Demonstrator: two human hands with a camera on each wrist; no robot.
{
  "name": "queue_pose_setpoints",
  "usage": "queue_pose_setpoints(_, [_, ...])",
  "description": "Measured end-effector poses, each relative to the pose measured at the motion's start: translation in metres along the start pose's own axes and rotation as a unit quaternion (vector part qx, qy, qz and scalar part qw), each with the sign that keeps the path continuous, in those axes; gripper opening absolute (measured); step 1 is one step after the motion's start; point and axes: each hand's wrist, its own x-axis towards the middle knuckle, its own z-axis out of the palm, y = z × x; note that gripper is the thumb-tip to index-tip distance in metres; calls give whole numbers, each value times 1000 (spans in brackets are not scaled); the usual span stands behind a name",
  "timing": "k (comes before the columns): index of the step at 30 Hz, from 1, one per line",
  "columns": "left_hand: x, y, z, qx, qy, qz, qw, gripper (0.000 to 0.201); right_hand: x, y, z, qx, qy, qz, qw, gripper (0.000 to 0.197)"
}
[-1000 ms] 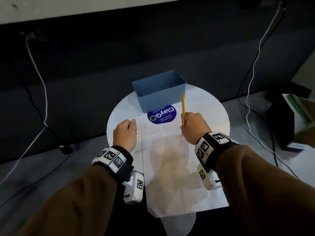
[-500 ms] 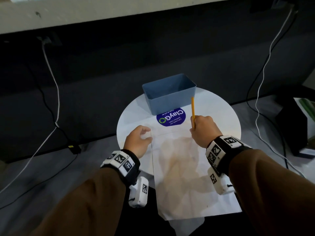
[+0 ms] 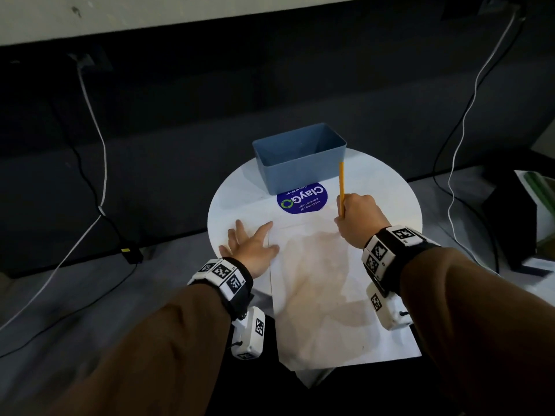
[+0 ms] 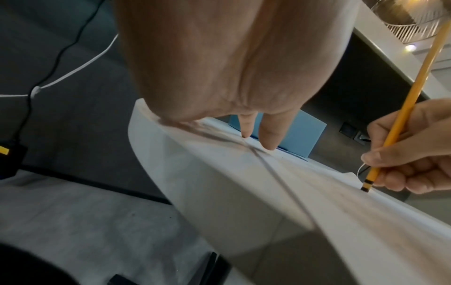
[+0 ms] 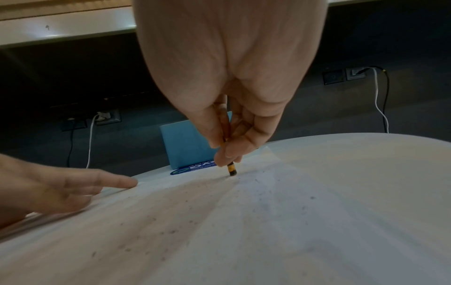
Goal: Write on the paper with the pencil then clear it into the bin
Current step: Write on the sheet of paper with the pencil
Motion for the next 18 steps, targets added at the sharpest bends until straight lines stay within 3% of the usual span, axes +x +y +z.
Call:
queue_pose_setpoints(7, [8,1,-7,53,-18,-2,998,75,-1,0,1,-3,6,-2,1000,14])
queue_pose_setpoints(18, [20,3,-11,120,-79,-3,990,74,8,8,-2,26,-4,-16,1000,9])
